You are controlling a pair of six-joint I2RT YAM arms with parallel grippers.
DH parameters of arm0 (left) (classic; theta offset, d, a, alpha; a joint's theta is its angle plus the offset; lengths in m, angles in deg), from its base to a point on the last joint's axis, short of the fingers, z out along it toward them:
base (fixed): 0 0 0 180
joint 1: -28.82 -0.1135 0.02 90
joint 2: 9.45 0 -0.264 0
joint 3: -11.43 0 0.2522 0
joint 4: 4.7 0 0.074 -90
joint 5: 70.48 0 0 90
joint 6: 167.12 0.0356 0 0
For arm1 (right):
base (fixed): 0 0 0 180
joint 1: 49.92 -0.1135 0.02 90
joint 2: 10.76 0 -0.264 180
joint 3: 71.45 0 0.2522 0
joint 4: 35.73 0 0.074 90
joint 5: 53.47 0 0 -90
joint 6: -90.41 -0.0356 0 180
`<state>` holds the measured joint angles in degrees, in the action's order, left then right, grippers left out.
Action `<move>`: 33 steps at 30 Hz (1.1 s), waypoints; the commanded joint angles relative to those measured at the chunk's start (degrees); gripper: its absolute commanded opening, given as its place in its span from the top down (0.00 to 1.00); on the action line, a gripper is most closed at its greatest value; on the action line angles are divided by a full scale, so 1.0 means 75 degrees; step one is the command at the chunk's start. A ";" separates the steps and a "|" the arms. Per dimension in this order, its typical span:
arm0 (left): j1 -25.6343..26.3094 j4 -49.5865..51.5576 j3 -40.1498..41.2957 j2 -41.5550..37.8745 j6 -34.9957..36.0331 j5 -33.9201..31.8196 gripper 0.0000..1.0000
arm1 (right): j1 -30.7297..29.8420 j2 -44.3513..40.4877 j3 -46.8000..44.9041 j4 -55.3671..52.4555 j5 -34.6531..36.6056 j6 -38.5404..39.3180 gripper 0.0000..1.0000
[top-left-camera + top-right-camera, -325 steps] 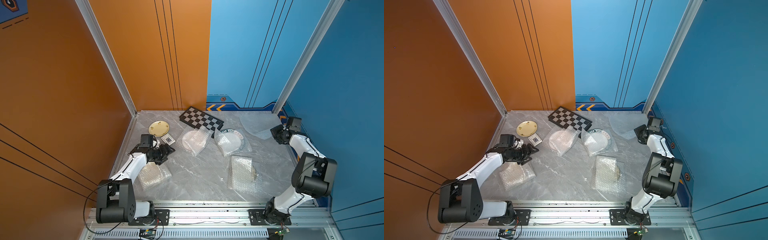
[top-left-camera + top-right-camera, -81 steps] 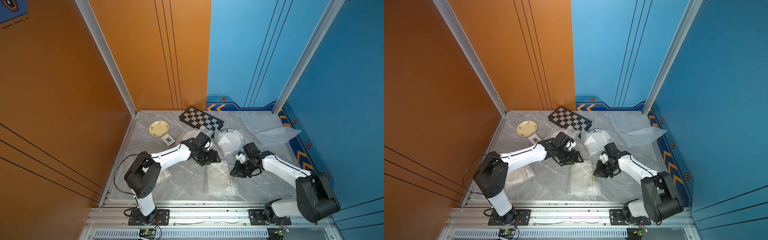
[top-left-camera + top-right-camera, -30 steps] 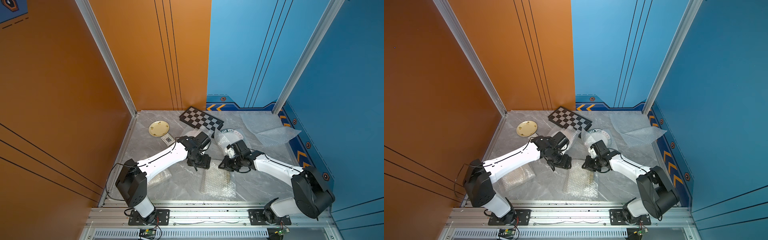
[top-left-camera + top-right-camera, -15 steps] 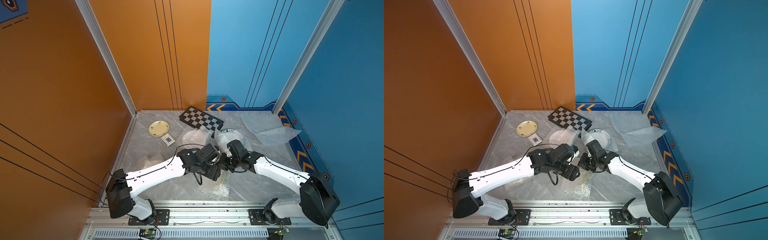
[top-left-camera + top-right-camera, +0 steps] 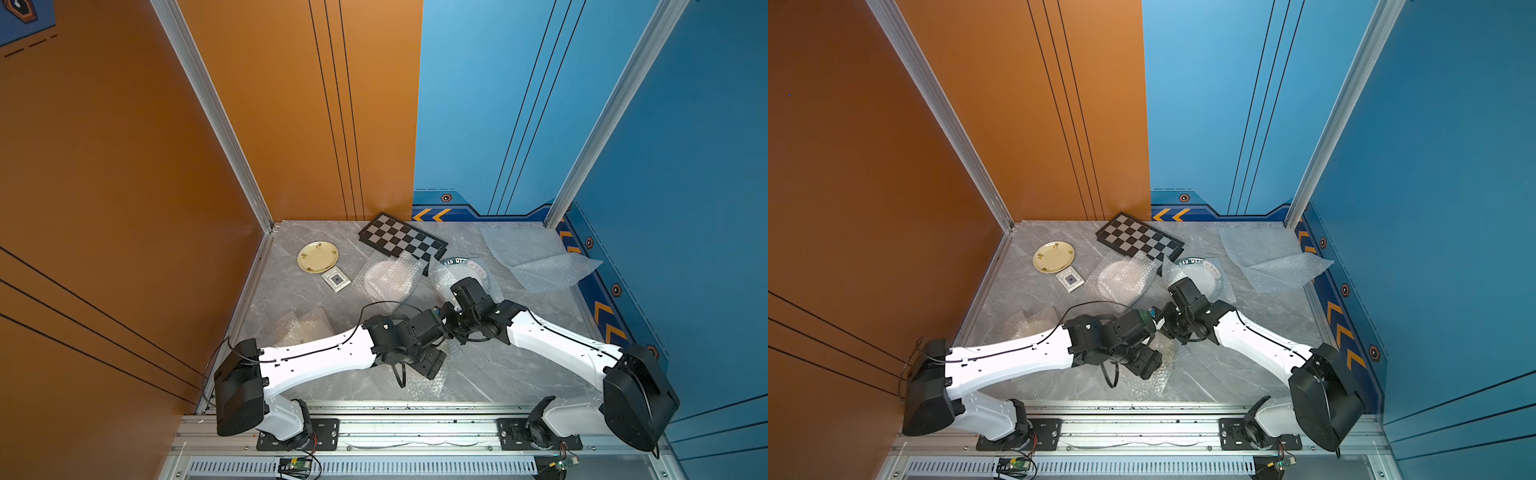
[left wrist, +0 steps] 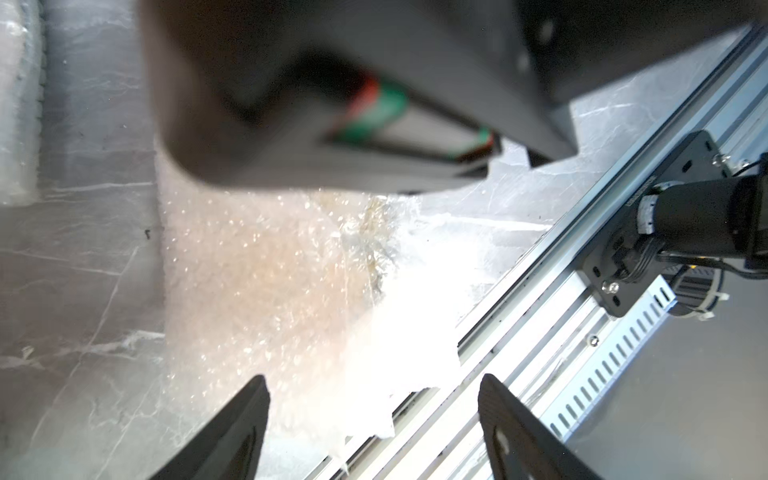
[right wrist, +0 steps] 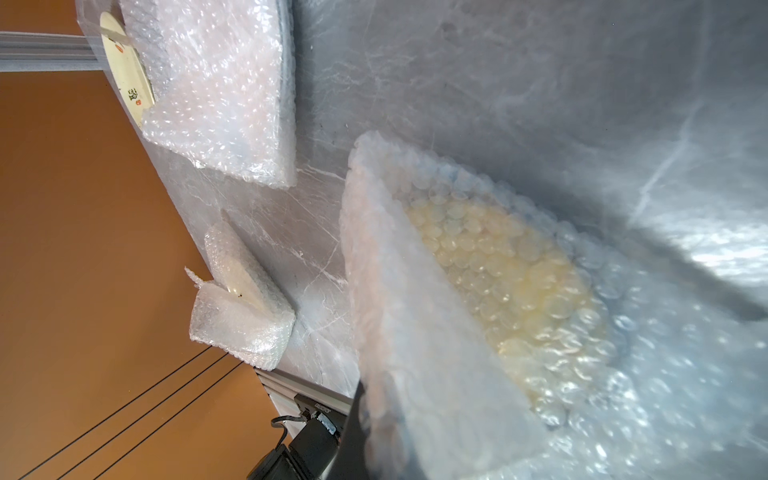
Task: Unpack dinner plates from bubble wrap
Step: Unwrap the bubble wrap at the center of the board.
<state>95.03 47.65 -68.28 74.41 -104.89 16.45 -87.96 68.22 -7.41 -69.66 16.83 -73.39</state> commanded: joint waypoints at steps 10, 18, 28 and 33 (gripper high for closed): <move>0.0853 0.0515 0.0059 0.0657 0.0440 -0.2403 0.25 | -0.0037 0.0199 0.0438 0.0010 -0.0067 -0.0241 1.00; 0.0729 0.0505 -0.0078 0.1140 0.0456 -0.2901 0.41 | -0.0052 0.0251 0.0462 0.0014 -0.0147 -0.0239 1.00; 0.0343 0.0254 -0.0118 0.1341 0.0518 -0.2282 1.00 | 0.0025 0.0183 0.0364 -0.0013 -0.0301 0.0035 0.88; 0.0127 0.0207 -0.0197 0.1230 0.0527 -0.1784 1.00 | 0.0534 -0.1372 -0.0660 -0.0336 0.0161 0.0148 0.37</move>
<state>97.46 50.30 -68.15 83.68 -100.60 0.69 -85.47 65.29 -8.33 -68.98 17.13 -73.85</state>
